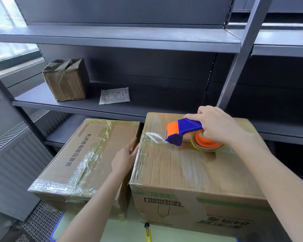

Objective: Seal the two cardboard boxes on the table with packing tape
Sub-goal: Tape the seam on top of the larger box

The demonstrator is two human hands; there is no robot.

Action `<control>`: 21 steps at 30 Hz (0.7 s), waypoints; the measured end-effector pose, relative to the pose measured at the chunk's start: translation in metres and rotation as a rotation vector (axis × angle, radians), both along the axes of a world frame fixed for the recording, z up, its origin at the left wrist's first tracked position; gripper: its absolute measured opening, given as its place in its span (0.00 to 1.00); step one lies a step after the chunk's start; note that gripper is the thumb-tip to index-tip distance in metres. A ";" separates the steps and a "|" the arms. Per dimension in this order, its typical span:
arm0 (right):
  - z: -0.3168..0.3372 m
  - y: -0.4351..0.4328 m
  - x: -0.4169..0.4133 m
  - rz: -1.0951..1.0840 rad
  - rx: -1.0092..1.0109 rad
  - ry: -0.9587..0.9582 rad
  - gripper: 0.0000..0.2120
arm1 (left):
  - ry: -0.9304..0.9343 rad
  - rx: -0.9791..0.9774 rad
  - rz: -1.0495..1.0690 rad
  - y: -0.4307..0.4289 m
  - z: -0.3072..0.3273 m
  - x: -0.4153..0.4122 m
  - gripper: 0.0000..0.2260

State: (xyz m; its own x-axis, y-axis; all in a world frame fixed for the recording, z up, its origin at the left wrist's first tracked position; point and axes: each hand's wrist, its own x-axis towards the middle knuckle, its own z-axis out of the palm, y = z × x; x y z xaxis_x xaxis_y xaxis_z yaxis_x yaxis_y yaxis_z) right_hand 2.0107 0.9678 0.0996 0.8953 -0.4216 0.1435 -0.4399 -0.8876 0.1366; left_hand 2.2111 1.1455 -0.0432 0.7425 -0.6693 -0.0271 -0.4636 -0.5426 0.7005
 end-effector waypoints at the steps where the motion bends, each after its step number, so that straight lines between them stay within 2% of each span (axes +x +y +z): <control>1: -0.001 0.000 0.000 0.003 -0.009 -0.001 0.30 | 0.014 0.024 -0.038 0.001 0.000 -0.002 0.17; 2: -0.002 -0.001 0.001 0.000 -0.010 -0.005 0.31 | 0.025 -0.008 -0.058 0.001 0.001 -0.004 0.17; 6: -0.003 -0.004 0.003 -0.002 0.014 -0.024 0.30 | -0.015 -0.344 0.016 0.001 0.028 -0.008 0.16; 8: -0.003 -0.004 0.004 -0.005 0.000 -0.028 0.29 | 0.004 -0.383 -0.074 0.001 0.051 -0.008 0.15; 10: -0.005 -0.004 0.003 -0.010 -0.013 -0.036 0.29 | 0.002 -0.252 -0.289 0.000 0.064 -0.017 0.16; 12: -0.005 -0.003 0.001 -0.019 -0.023 -0.035 0.30 | -0.149 0.002 -0.439 0.000 0.067 -0.032 0.21; 14: -0.004 -0.003 0.000 -0.023 -0.032 -0.042 0.30 | -0.339 0.146 -0.432 -0.002 0.066 -0.044 0.25; 16: -0.002 -0.002 -0.002 -0.019 -0.027 -0.038 0.30 | -0.473 0.205 -0.365 -0.006 0.067 -0.056 0.26; 21: 0.002 0.003 -0.004 0.005 -0.073 -0.015 0.29 | -0.559 0.289 -0.291 -0.024 0.064 -0.084 0.32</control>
